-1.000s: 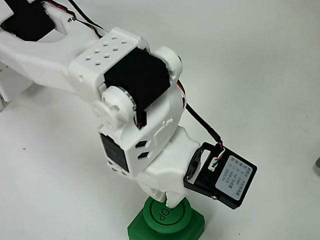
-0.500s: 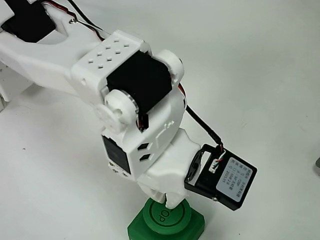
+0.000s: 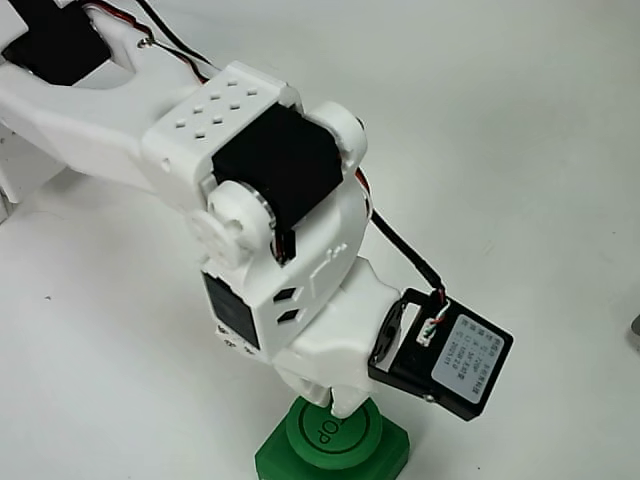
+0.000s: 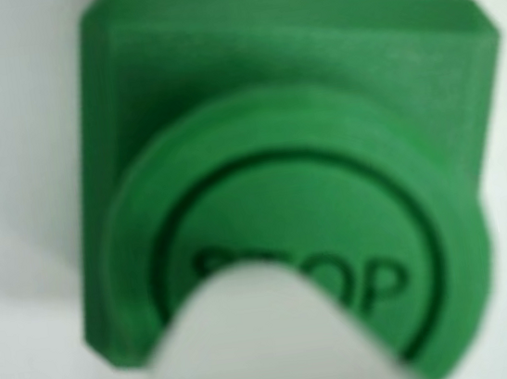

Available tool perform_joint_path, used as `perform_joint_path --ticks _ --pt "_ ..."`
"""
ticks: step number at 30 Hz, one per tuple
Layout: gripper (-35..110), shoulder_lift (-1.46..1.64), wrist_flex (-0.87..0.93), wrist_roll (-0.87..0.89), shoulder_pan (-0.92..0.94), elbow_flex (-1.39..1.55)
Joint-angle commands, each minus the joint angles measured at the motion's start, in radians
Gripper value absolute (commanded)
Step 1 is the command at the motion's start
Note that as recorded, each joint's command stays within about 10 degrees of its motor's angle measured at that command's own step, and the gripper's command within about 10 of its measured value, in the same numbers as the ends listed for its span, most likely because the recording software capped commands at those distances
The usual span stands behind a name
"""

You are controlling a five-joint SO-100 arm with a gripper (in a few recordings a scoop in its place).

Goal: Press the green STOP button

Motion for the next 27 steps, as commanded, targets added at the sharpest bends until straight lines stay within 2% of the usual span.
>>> perform_joint_path --ticks 1,27 --pt "0 0.005 0.012 -0.017 0.012 0.025" --pt "0 0.222 0.012 -0.072 0.009 0.021"
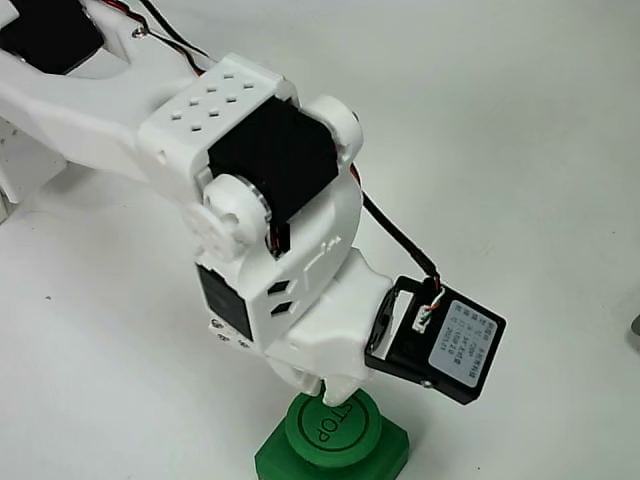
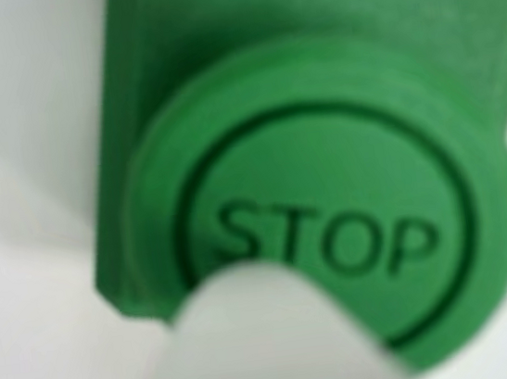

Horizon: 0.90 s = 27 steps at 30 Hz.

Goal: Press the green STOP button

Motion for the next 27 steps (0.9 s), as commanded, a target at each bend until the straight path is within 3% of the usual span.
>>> perform_joint_path --ticks 1,27 --pt "0 0.106 0.012 -0.025 0.009 0.008" --pt "0 0.302 0.012 -0.038 0.014 0.106"
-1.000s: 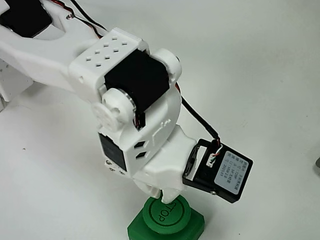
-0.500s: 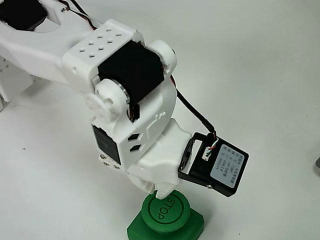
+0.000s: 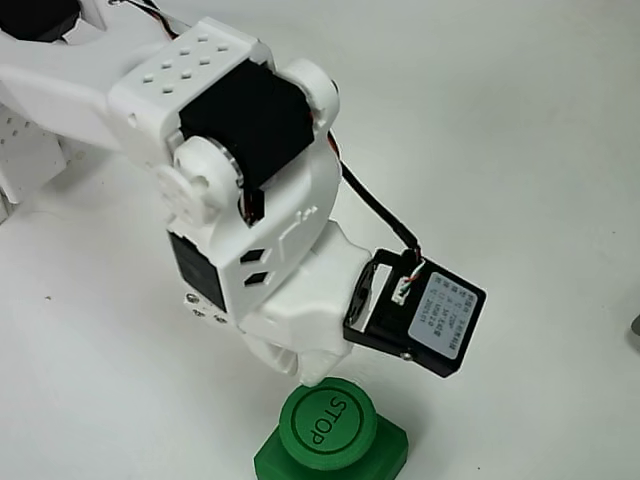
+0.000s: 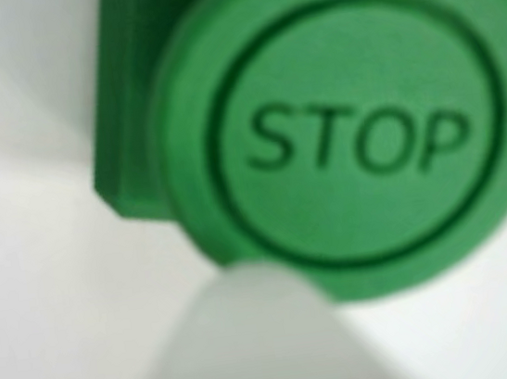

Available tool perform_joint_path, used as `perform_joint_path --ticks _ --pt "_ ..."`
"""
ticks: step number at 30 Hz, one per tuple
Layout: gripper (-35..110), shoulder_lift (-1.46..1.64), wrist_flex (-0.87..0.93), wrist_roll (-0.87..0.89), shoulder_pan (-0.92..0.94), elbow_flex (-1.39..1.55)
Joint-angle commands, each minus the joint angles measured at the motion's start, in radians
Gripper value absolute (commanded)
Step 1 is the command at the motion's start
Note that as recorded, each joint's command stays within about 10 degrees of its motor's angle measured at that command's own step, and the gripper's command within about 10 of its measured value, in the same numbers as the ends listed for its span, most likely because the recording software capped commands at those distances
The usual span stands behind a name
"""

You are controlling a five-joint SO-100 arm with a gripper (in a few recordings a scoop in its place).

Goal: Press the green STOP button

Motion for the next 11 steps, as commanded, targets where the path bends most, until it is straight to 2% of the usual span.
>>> perform_joint_path --ticks 1,11 --pt "0 0.175 0.008 -0.008 0.014 -0.011" --pt "0 0.227 0.008 -0.006 0.012 0.034"
